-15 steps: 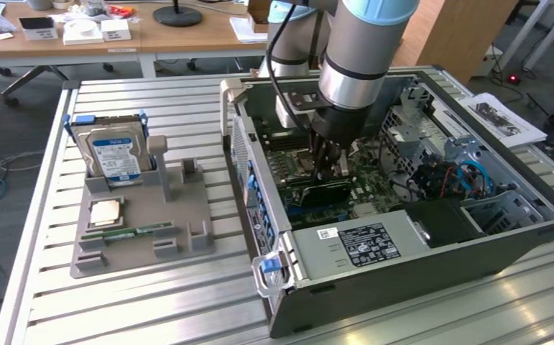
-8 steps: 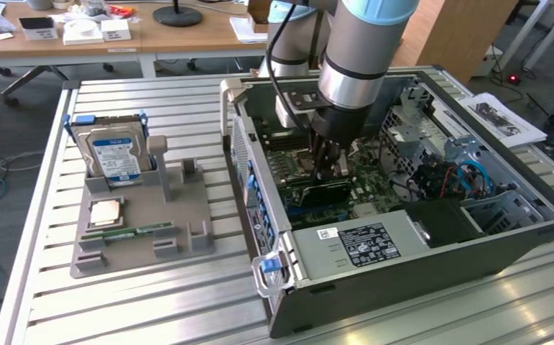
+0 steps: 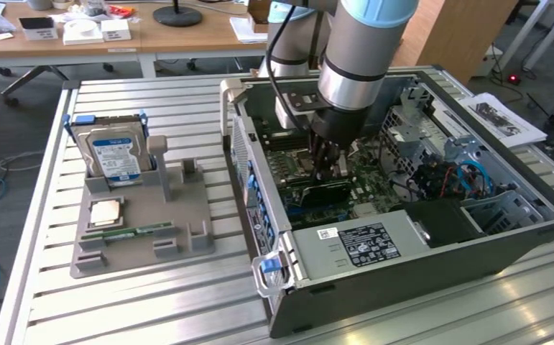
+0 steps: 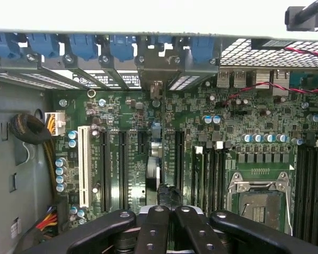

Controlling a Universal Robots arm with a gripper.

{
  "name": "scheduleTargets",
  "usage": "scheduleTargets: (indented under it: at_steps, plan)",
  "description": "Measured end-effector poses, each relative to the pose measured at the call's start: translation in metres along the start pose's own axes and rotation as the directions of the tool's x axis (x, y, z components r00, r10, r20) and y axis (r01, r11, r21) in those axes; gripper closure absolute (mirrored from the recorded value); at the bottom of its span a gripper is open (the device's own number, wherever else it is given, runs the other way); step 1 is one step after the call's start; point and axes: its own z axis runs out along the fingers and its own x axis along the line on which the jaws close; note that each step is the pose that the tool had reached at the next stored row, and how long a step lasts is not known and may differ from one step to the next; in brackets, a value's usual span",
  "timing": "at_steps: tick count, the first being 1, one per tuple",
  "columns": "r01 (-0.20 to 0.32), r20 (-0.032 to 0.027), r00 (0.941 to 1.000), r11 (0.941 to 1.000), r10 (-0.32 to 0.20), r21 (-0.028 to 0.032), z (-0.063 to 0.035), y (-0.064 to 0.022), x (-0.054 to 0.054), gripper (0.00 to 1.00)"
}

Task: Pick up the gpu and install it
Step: 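Press down on the gpu until it lock into place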

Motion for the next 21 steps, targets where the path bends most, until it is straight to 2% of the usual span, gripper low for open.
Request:
scheduleTargets:
  at_steps: [21]
  plan:
    - [0.000,0.0021,1.0000,1.0000,0.000,-0.0002,0.0016,0.0001,-0.0001,0.89]
